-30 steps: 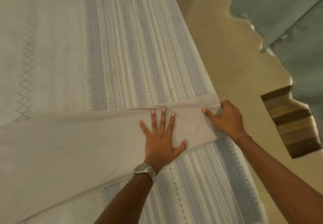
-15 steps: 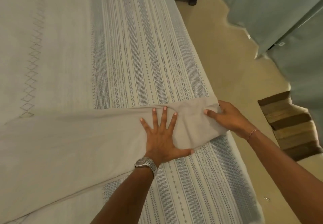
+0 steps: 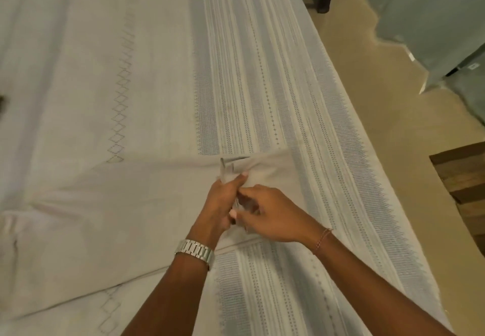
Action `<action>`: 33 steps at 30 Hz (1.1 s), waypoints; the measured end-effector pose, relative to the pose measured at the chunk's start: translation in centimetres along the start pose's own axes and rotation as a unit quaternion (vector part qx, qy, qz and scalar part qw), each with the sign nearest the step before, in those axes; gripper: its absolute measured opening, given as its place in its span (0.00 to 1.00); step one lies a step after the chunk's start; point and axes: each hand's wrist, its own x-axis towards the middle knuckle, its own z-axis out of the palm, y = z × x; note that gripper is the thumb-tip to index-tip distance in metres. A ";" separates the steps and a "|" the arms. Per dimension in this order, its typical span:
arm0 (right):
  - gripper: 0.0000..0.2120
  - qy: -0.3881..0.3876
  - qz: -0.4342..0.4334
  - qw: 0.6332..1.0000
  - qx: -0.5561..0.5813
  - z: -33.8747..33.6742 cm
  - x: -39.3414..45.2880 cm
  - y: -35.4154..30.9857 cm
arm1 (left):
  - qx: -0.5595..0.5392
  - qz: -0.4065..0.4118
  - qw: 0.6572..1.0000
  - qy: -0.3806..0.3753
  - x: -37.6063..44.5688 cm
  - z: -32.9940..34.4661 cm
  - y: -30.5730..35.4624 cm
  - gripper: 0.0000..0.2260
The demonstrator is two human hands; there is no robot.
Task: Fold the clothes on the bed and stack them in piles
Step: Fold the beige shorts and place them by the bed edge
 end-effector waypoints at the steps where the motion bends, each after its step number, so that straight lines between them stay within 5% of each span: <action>1: 0.10 0.032 -0.008 0.999 0.000 1.0 0.2 0.8 | -0.017 -0.011 1.000 -0.001 0.5 -1.8 -0.7 0.13; 5: 0.24 0.186 -0.076 0.952 -0.229 4.4 1.9 5.4 | -0.019 -0.029 0.999 0.005 1.8 -6.8 -2.4 0.16; 9: 0.48 0.102 -0.015 0.924 -0.367 6.4 4.8 7.5 | 0.030 -0.029 0.999 0.030 3.1 -8.9 -2.7 0.22; 11: 0.51 0.089 0.000 0.915 -0.393 7.6 5.8 7.1 | 0.074 -0.014 0.996 0.054 3.5 -9.5 -2.9 0.26; 17: 0.52 0.109 0.042 0.912 -0.394 10.3 7.5 4.8 | 0.163 0.191 0.962 0.106 3.0 -10.6 -4.8 0.12; 21: 0.55 0.110 0.034 0.915 -0.386 10.9 8.1 4.2 | 0.352 0.205 0.887 0.216 2.6 -10.9 -5.3 0.16; 24: 0.58 0.096 -0.003 0.912 -0.398 11.3 8.7 3.9 | 0.539 0.275 0.742 0.288 2.2 -10.9 -5.4 0.21; 27: 0.61 0.091 -0.001 0.914 -0.396 11.8 9.1 4.0 | 0.645 0.429 0.605 0.185 3.0 -11.5 -6.2 0.27; 30: 0.61 0.084 0.007 0.909 -0.407 11.9 9.2 4.3 | 0.676 0.388 0.623 0.061 4.2 -12.6 -6.8 0.31; 33: 0.60 0.088 -0.004 0.906 -0.414 10.6 8.6 5.1 | 0.698 0.362 0.615 0.057 4.9 -13.9 -7.1 0.35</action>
